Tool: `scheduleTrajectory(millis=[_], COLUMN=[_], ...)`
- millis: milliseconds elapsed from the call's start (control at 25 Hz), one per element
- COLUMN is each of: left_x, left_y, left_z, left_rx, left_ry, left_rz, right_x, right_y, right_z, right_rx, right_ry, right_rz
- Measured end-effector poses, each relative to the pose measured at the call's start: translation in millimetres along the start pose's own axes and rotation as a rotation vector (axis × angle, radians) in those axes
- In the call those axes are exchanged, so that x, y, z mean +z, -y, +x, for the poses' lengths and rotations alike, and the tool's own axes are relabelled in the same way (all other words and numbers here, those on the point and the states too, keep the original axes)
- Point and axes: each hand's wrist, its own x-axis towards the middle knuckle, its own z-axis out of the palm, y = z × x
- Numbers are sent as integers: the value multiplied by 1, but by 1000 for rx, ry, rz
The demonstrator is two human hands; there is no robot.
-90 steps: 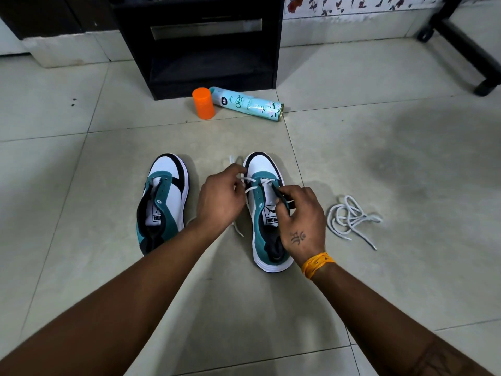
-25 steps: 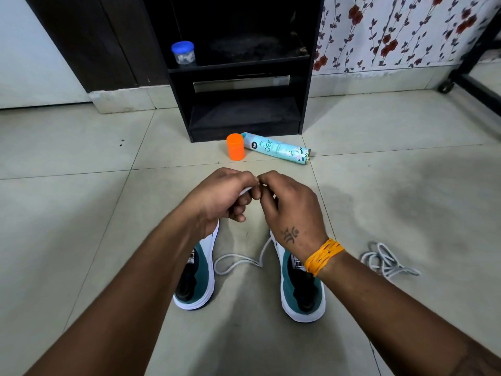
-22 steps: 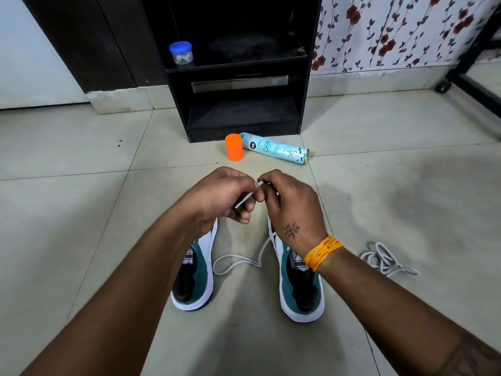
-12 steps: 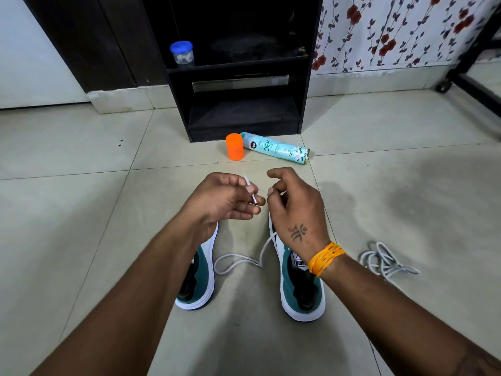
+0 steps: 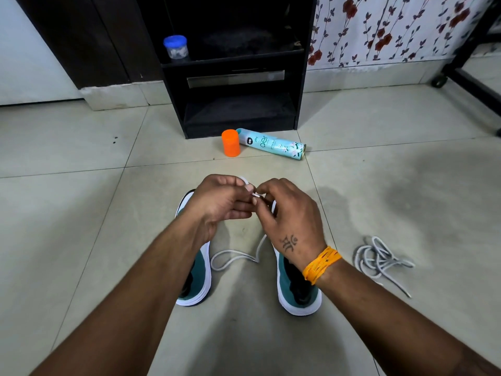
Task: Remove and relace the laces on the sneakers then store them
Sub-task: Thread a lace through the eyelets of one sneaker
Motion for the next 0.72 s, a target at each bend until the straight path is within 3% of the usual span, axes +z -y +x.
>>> scheduleTrajectory(millis=[120, 240, 320, 400, 600, 720], left_x=[1, 1, 9, 22, 36, 40], left_y=[4, 12, 16, 20, 34, 47], left_z=[1, 7, 7, 6, 18, 23], left_rx=[6, 347, 505, 526, 563, 588], left_ry=[-52, -335, -256, -117, -126, -117], left_rz=[105, 534, 642, 658, 699, 782], right_x=[2, -1, -5, -6, -17, -28], right_y=[-8, -21, -27, -30, -37, -45], right_z=[0, 1, 1, 0, -10, -26], right_rx=[49, 133, 153, 171, 248, 430], right_ry=[-11, -13, 4, 9, -7, -47], right_rz=[10, 36, 63, 65, 126, 162])
